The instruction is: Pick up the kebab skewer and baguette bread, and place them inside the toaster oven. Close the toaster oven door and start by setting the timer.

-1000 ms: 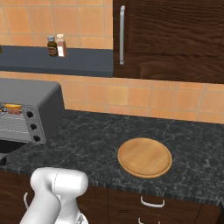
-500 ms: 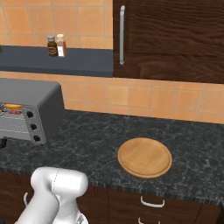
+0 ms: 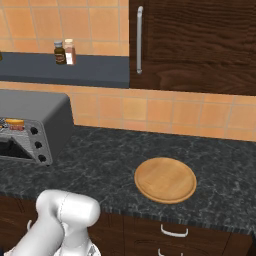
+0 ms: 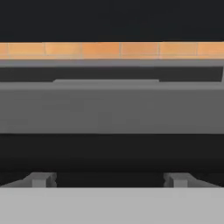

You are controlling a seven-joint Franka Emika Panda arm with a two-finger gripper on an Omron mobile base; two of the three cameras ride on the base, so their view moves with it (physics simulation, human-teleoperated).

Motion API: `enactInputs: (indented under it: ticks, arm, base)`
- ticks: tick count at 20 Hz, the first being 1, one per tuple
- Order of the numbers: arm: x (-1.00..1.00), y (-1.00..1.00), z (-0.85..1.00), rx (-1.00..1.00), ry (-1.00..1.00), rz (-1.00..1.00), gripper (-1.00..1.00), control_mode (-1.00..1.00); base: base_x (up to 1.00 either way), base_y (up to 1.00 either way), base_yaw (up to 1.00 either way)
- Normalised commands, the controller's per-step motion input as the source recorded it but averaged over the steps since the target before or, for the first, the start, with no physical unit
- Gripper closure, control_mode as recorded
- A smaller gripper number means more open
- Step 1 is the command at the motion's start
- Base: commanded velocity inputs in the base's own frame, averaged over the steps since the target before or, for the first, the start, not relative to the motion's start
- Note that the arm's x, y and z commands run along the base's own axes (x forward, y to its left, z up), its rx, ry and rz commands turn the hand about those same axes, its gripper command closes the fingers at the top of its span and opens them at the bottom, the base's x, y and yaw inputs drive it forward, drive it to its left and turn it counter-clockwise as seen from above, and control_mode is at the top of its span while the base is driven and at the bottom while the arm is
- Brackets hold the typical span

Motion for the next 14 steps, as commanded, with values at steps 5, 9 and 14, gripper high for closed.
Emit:
enactInputs:
  ticks: [5,9,14]
  arm:
    - [0.25,0.00,0.32,0.00,-0.01,0.00,-1.00,-1.00]
    - [0.02,0.00,0.00,0.00,0.00,0.00,-1.00,-1.00]
    - [0.23,0.00,-0.04,0.00,-0.01,0.00,-1.00,-1.00]
  base:
    - [0.00,0.00,0.00]
    - [0.00,0.00,0.00]
    - [0.00,0.00,0.00]
